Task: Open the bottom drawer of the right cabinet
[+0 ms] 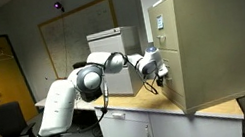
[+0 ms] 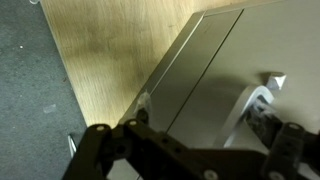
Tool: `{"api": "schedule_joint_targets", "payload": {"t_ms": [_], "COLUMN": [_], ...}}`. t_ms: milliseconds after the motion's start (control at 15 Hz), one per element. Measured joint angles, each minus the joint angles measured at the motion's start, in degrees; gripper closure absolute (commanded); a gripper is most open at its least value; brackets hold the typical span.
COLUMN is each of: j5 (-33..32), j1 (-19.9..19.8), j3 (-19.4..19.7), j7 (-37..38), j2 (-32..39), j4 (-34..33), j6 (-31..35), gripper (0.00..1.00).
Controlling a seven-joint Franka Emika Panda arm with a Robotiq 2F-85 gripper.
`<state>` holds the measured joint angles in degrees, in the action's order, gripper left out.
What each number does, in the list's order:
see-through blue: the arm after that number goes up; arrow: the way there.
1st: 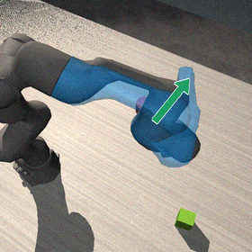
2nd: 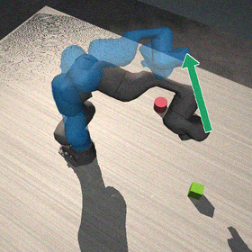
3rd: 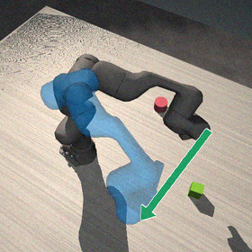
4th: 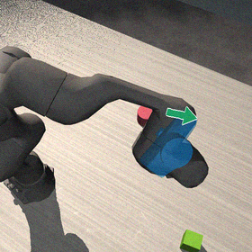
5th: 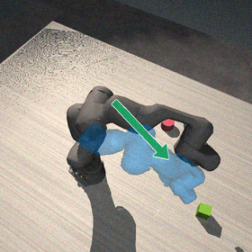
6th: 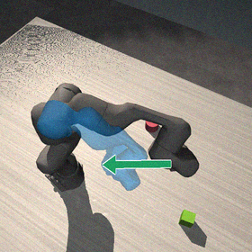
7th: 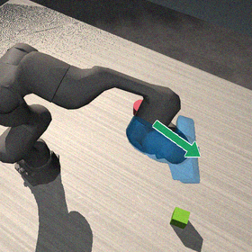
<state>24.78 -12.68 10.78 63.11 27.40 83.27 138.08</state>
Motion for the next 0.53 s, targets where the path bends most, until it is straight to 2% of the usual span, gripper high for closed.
{"api": "schedule_joint_targets", "payload": {"t_ms": [67,133,267,333,533], "j5": [-0.5,-1.3,-3.0,-3.9,-6.5], "j1": [0.2,0.3,0.3,0.4,0.5], "j3": [0.0,0.0,0.1,0.1,0.1], "j7": [0.4,0.7,1.5,1.8,2.4], "j2": [0.8,1.0,1.3,1.4,2.1], "j4": [-0.7,-1.2,-2.1,-2.6,-4.9], "j6": [-0.3,-0.6,-1.6,-2.0,-3.0], "gripper": [0.05,0.25,0.3,0.35,0.6]}}
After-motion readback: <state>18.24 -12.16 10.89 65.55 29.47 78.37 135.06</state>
